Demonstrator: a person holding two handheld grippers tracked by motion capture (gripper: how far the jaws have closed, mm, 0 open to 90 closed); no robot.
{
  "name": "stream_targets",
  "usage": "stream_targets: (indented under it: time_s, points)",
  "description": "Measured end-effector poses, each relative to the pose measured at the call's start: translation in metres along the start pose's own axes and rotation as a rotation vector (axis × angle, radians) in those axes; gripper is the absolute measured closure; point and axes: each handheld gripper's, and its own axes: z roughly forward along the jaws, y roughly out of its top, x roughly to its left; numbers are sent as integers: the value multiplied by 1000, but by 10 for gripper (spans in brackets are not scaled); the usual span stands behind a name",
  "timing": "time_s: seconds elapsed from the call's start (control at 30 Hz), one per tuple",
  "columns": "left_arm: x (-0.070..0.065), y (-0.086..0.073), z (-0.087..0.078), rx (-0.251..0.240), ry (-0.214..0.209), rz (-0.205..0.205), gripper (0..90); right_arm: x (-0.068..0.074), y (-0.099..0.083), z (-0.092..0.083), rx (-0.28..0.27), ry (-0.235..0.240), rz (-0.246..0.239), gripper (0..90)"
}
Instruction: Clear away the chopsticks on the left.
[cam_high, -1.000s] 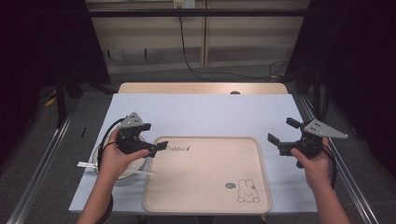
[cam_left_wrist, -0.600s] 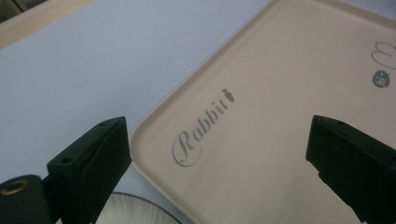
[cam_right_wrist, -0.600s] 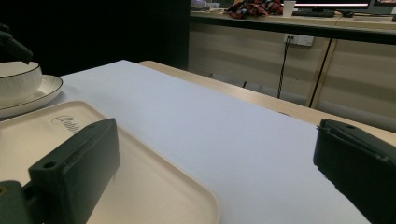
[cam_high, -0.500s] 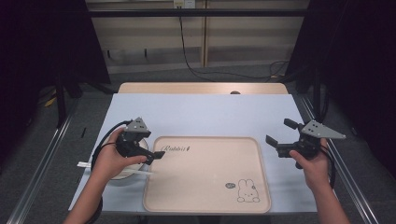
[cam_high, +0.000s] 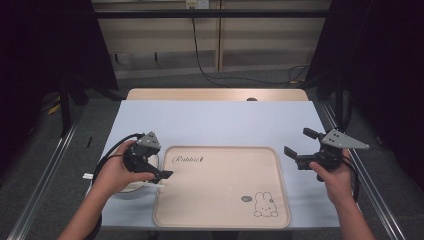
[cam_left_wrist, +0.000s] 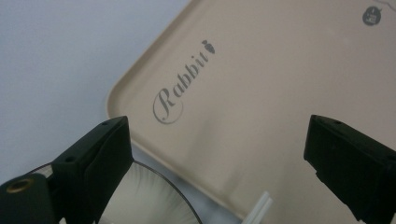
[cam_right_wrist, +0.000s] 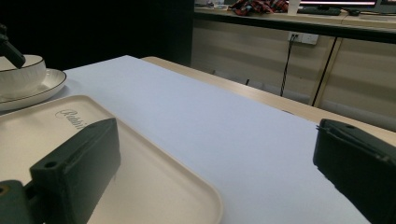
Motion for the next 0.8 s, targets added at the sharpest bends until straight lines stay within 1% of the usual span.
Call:
stream_targets:
  time_s: [0.07, 0.1, 0.13, 0.17, 0.2, 0.23, 0.27, 0.3, 0.33, 0.4, 0.43, 0.5, 0.67, 0.73, 0.77, 0.8]
  points:
    - [1, -1, -1, 10, -11, 2, 77, 0, 0, 0, -1, -1, 5, 1]
    - [0, -2, -1, 12, -13, -12, 85, -1, 0, 0, 2, 0, 4, 1]
    - [0, -2, -1, 17, -7, -12, 85, -1, 0, 0, 2, 0, 4, 1]
    - [0, -2, -2, 22, -2, -21, 90, -1, -1, -1, 7, -2, -1, 2]
    - [1, -2, -3, 26, -9, -23, 90, -1, -1, -1, 7, -2, -1, 2]
    - [1, -3, -3, 23, -20, -20, 90, -1, -1, -1, 7, -2, -7, 2]
    - [1, -3, -4, 26, -18, -15, 92, -1, -1, -1, 6, -6, -2, 2]
    - [2, -3, -6, 47, -13, 0, 92, -1, -1, -1, 7, -1, -4, 1]
    - [0, -3, -5, 41, -13, -15, 92, -1, -1, -1, 9, 0, 0, 1]
    - [1, -5, -6, 62, -22, -11, 98, -1, -1, -1, 12, -2, 3, 2]
    - [0, -5, -7, 78, -28, -5, 104, -1, -1, -1, 12, -1, 4, 2]
    - [-1, -7, -7, 86, -36, 5, 109, -1, -1, -1, 11, -12, 3, 2]
    - [-3, -8, -11, 117, -43, 27, 136, -1, -1, -2, 3, -11, 7, 2]
    - [-4, -8, -11, 130, -49, 39, 151, 0, -1, -2, 13, -5, 4, 3]
    - [-5, -9, -10, 133, -51, 38, 158, 1, -1, -2, 16, -10, 5, 3]
    - [-5, -9, -10, 139, -52, 45, 169, 0, -2, -1, 12, -8, 2, 3]
